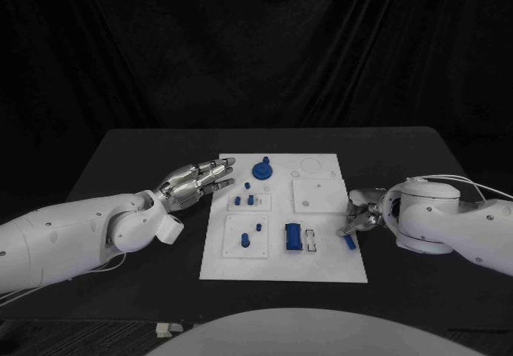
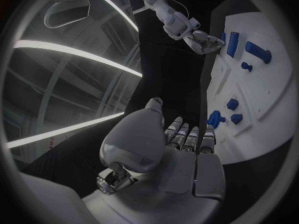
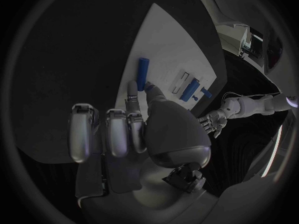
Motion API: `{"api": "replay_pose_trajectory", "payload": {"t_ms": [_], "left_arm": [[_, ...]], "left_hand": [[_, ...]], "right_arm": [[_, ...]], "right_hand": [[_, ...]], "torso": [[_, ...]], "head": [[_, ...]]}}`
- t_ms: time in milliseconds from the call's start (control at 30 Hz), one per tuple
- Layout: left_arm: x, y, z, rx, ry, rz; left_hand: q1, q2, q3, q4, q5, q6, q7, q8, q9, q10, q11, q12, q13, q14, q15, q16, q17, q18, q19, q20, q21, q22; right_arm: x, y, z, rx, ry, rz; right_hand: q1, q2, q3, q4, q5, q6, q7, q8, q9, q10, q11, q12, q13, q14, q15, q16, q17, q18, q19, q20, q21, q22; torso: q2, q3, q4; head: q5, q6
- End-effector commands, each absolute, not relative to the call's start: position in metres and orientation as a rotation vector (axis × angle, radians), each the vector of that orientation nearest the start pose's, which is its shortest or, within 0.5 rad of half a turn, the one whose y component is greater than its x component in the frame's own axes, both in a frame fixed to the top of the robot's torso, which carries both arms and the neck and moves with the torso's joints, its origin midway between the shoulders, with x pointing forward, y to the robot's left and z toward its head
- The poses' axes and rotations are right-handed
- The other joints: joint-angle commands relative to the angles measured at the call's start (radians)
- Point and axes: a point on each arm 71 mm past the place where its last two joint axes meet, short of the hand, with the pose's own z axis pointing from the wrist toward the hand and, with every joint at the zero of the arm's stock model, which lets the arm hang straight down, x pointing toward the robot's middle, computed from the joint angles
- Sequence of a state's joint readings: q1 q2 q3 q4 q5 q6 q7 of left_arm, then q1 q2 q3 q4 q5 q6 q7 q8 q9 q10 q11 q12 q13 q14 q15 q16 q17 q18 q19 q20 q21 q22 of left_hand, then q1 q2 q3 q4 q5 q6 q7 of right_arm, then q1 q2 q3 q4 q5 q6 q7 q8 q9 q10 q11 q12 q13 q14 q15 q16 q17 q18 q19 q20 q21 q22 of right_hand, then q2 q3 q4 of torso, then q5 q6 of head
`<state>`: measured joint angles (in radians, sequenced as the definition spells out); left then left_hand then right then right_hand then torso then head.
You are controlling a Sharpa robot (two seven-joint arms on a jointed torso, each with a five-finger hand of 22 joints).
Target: Assemble the parts on the task board
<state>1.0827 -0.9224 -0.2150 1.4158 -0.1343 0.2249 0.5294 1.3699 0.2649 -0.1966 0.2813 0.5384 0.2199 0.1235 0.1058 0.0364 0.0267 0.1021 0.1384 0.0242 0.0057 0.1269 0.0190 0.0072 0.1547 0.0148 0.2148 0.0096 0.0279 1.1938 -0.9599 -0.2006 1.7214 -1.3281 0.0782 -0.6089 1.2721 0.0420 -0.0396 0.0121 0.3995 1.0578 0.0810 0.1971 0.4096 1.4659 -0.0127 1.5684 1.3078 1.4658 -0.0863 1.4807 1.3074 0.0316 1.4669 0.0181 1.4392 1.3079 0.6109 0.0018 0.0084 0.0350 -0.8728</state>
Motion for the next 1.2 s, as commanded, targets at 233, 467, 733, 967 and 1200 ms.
{"api": "replay_pose_trajectory", "payload": {"t_ms": [233,467,733,967,1200], "left_arm": [[0.43,0.256,-0.286,-1.027,1.764,-1.835],[0.43,0.255,-0.287,-1.028,1.767,-1.837],[0.43,0.256,-0.288,-1.029,1.769,-1.837],[0.43,0.256,-0.288,-1.03,1.771,-1.835],[0.43,0.255,-0.288,-1.031,1.773,-1.836]], "left_hand": [[0.012,-0.001,0.008,0.001,0.004,0.0,0.005,0.007,0.001,0.001,0.008,0.009,0.002,0.004,-0.002,0.005,0.001,0.008,0.0,0.003,0.002,-0.001],[0.013,-0.001,0.008,0.001,0.004,0.0,0.005,0.008,0.001,0.002,0.01,0.011,0.003,0.004,-0.002,0.006,0.001,0.008,0.001,0.003,0.002,0.0],[0.013,0.0,0.009,0.001,0.004,0.001,0.007,0.009,0.001,0.003,0.012,0.014,0.003,0.004,-0.002,0.006,0.001,0.009,0.001,0.003,0.002,0.0],[0.013,0.0,0.009,0.002,0.004,0.002,0.008,0.009,0.001,0.004,0.013,0.016,0.003,0.005,-0.002,0.006,0.001,0.009,0.001,0.003,0.002,0.0],[0.013,0.001,0.01,0.002,0.004,0.003,0.01,0.01,0.002,0.005,0.015,0.02,0.004,0.005,-0.001,0.008,0.002,0.009,0.001,0.004,0.002,0.0]], "right_arm": [[0.406,-0.226,-0.272,-0.047,2.36,0.162],[0.406,-0.22,-0.272,-0.051,2.353,0.18],[0.405,-0.219,-0.27,-0.002,2.332,0.217],[0.402,-0.223,-0.272,0.201,2.394,0.303],[0.4,-0.225,-0.272,0.426,2.44,0.392]], "right_hand": [[0.032,-0.033,0.16,-0.108,0.087,-0.05,-0.001,0.011,-0.106,0.105,0.017,0.002,0.263,0.06,0.011,-0.007,-0.001,0.005,0.042,0.016,-0.01,0.215],[-0.008,-0.069,0.284,-0.171,0.154,-0.056,0.0,0.072,-0.076,0.105,0.018,0.002,0.263,0.06,0.01,-0.005,0.0,0.005,0.041,0.015,-0.014,0.214],[-0.089,-0.088,0.364,-0.174,0.245,-0.087,-0.012,0.177,-0.005,0.105,0.007,0.002,0.263,0.061,0.006,-0.002,0.004,0.005,0.042,0.012,-0.012,0.215],[-0.127,-0.092,0.38,-0.154,0.259,-0.107,-0.014,0.203,0.014,0.105,0.003,0.002,0.263,0.061,0.007,-0.001,0.004,0.005,0.042,0.012,-0.014,0.214],[-0.143,-0.095,0.401,-0.149,0.288,-0.122,-0.014,0.215,0.021,0.105,0.003,0.002,0.263,0.06,0.008,-0.004,-0.005,0.007,0.04,0.013,-0.019,0.212]], "torso": [[0.0,0.0,0.0013],[0.0,0.0004,-0.0001],[0.0,0.0003,0.0003],[0.0,0.0001,0.0003],[0.0,0.0003,0.0]], "head": [[-0.004,0.0],[-0.002,0.0],[0.0,0.0],[0.002,0.0],[0.003,0.0]]}}
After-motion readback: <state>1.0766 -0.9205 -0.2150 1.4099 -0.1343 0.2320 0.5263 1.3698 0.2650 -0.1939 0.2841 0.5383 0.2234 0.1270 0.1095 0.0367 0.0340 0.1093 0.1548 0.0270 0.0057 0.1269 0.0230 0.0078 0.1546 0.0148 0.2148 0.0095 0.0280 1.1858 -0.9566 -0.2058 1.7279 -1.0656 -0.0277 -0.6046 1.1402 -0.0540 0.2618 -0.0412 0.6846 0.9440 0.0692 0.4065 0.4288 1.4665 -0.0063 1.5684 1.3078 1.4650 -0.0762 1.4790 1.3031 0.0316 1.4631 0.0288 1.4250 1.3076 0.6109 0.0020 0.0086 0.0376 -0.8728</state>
